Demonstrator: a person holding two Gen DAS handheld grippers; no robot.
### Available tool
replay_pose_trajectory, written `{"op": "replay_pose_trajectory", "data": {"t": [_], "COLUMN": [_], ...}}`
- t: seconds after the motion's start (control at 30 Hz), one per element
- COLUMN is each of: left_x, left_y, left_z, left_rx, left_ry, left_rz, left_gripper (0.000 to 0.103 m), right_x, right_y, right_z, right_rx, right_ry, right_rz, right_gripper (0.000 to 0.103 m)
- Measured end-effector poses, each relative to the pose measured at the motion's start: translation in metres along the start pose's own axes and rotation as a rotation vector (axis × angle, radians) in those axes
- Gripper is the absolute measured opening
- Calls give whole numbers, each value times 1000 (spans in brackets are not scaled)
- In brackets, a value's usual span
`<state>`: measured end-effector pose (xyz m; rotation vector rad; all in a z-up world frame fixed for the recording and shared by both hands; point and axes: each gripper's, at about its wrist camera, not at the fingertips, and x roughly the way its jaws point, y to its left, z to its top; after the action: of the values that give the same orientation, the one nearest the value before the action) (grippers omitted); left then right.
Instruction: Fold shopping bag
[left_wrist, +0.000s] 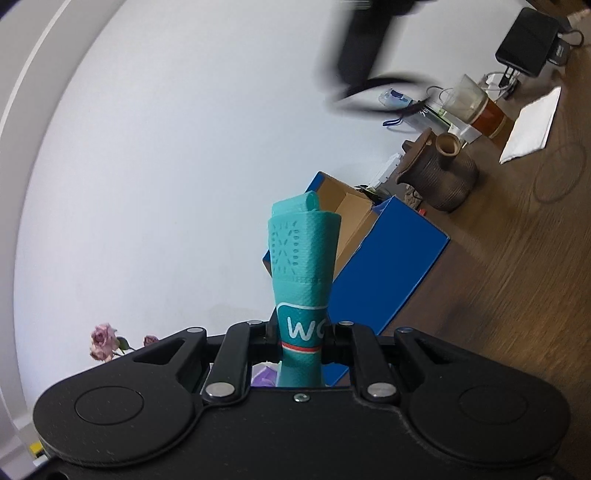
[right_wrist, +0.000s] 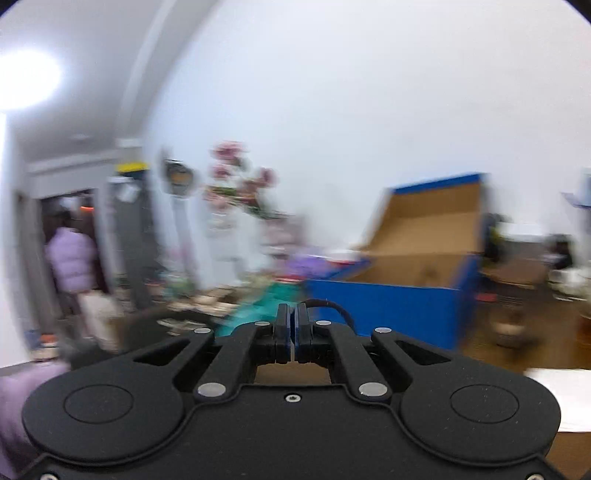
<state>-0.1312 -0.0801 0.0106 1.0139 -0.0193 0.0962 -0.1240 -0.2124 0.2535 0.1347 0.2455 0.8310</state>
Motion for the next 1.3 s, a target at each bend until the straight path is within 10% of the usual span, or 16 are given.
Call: {"op": "replay_pose_trajectory", "data": {"t": [0.4,0.47,0.7,0.97,1.3], "left_x": [-25,-28,-28,-34,-36], "left_y": [-36,-40,-46,-62,-62], "left_z": [-25,-31,-39,-50,-50], "left_rx": [337,359,398,499,502], "left_ry": [15,14,15,-23,-12], "left_rz": [-42,-60,-77,-14,5], "left_gripper": [16,16,16,15,14], "right_x": [91,92,83,105,93], "right_y": [49,52,65,45,25], "right_z": [5,1,16,-7,-17], "right_rx": [-281,-296,-345,-298,-27], "right_ry": [376,385,414,590,540], "right_rz": [1,0,6,-67,-84], "right_gripper": [3,19,20,15,17]}}
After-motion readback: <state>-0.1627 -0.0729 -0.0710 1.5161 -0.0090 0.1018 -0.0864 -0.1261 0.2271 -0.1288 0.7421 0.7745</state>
